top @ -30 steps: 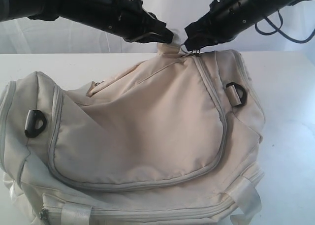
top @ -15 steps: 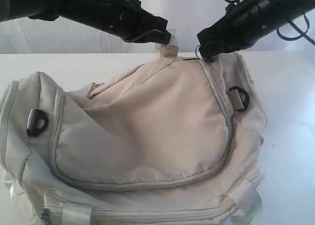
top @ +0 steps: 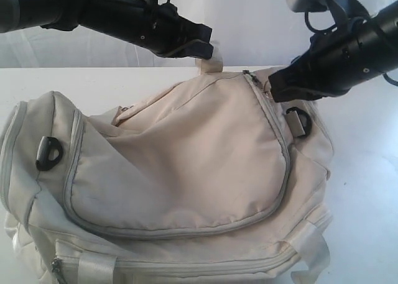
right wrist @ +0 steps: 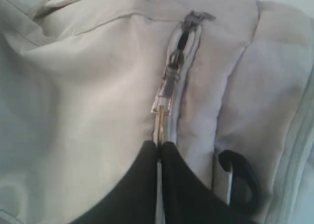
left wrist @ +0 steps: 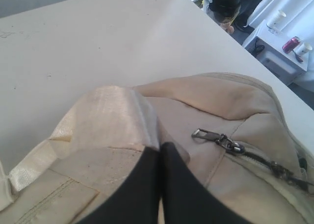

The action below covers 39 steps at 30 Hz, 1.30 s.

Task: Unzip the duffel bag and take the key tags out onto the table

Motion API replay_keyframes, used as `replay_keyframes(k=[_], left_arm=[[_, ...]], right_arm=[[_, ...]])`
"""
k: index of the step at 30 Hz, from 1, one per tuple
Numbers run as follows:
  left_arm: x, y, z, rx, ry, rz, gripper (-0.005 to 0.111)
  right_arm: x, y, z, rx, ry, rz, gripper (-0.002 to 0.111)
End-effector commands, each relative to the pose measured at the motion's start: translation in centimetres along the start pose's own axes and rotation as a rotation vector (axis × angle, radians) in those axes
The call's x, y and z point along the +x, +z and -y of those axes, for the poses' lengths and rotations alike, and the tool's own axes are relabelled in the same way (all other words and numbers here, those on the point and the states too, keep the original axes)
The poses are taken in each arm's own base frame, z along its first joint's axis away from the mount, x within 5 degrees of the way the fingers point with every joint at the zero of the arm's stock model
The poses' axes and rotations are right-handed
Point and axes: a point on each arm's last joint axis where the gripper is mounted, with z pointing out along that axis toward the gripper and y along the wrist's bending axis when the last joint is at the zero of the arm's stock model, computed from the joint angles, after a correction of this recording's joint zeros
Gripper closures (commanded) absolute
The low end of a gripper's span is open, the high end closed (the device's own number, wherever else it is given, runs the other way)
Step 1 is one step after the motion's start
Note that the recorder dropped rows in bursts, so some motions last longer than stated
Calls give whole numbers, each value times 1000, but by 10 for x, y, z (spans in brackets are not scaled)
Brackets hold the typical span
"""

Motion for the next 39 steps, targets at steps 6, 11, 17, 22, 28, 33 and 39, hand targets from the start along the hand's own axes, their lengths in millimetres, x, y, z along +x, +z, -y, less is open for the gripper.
replay_keyframes(k=[6,11,17,22,28,33,39], left_arm=[[-4,-1,4,6,-9,16,107],[-4,-2,3,0,-23,21,107],[-4,-2,2,-15,-10,21,107],[-7,-2,0,-39,-12,47,107],[-10,-2,-4,-74,-17,83,107],[-12,-7,-12,-98,-74,108,107],[-11,-9,-16,-93,-78,94,107]], right_arm=[[39,-13,-13,-16,77,-11,108],[56,-19,-20,-32,86,-44,108],[74,-31,-30,-54,81,-72,108],[91,-42,-40,-79,74,-90,108],[114,-48,-49,-92,95,-111,108],[137,-43,-54,-128,140,-155,108],[153,-35,-66,-206,171,-171,108]])
